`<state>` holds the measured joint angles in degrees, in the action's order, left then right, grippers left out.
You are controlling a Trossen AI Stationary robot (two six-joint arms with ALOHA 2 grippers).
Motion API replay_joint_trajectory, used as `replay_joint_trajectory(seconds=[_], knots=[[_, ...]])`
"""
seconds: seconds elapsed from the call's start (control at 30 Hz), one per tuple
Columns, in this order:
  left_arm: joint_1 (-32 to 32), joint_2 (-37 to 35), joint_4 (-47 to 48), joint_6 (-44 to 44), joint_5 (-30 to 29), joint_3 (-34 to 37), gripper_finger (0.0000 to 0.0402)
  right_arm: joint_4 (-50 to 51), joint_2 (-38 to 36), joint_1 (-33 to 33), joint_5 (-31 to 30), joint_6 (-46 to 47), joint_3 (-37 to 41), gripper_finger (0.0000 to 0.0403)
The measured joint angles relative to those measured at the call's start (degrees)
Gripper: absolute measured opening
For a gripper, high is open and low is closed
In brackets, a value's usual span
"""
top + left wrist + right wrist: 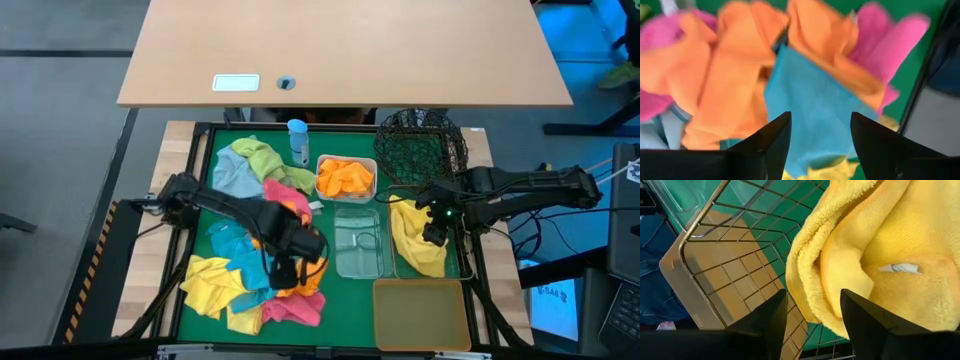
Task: Sort microfiber towel by color & place in baskets
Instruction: Put the blue towel into the transparent bin
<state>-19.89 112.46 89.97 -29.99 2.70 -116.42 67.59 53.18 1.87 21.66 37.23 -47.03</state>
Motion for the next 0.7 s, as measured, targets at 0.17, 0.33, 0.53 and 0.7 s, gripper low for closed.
replay_joint_trajectory(seconds=[0.17,0.33,0.53,0.7], knots=[[-3.7,0.0,-0.5,-0.3,3.3,6.2,0.0199,0.0,0.0,0.0,0.0,0.0,0.0,0.0183],[-6.7,0.0,-2.0,-5.4,5.9,10.8,0.0195,0.0,0.0,0.0,0.0,0.0,0.0,0.0184],[-9.4,0.0,-3.6,-9.0,6.0,13.2,0.0194,0.0,0.0,0.0,0.0,-0.1,0.0,0.0184],[-10.2,0.0,-7.0,-9.2,4.5,13.4,0.0194,0.0,0.0,0.0,-1.2,-0.1,0.0,0.0184]])
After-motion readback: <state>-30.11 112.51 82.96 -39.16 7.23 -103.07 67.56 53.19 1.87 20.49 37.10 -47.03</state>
